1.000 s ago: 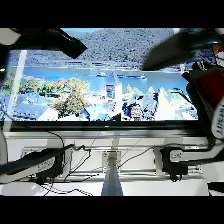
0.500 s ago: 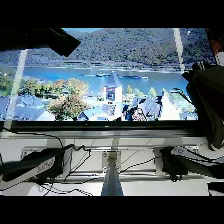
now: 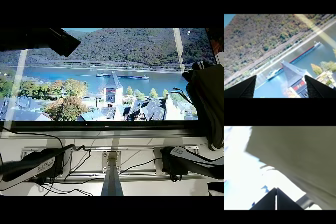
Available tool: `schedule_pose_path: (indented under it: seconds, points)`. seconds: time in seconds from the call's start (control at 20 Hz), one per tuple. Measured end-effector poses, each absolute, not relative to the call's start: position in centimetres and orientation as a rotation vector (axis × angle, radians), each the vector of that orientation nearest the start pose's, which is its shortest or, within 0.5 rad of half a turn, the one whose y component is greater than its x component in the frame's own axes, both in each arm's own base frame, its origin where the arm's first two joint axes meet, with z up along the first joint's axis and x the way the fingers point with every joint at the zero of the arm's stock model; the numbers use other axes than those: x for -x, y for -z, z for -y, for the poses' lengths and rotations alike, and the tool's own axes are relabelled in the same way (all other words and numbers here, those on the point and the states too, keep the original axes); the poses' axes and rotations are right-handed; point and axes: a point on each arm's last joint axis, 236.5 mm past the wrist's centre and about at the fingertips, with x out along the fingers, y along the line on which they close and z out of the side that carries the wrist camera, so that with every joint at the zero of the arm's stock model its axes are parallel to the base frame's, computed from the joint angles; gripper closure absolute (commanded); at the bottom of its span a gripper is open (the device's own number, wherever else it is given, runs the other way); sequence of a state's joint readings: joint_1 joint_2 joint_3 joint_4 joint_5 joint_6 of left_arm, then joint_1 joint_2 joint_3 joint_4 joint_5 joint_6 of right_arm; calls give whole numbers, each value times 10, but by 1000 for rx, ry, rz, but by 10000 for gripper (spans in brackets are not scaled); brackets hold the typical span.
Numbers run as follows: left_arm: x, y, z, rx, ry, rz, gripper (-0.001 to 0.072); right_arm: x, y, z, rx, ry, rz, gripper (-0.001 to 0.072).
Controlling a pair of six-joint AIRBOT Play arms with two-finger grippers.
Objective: Fold the clothes and pants, and hang the long-sleeved shirts on hangers.
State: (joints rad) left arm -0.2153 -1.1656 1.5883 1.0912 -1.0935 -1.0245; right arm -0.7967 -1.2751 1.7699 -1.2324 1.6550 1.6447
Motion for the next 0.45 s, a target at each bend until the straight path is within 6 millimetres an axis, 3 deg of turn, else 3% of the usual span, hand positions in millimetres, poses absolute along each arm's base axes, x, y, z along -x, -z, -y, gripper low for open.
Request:
schedule_pose_path:
  seconds: [0.15, 0.3, 0.45]
  points:
    - [-404, -264, 188, -226, 708, -525, 11, -365, -208, 122, -484, 152, -1010, 699]
    - [-404, -264, 188, -226, 708, -525, 11, -394, -207, 37, -219, -33, -1029, 700]
    - [-404, -264, 188, -227, 708, -525, 11, -409, -209, -16, 60, -65, -990, 699]
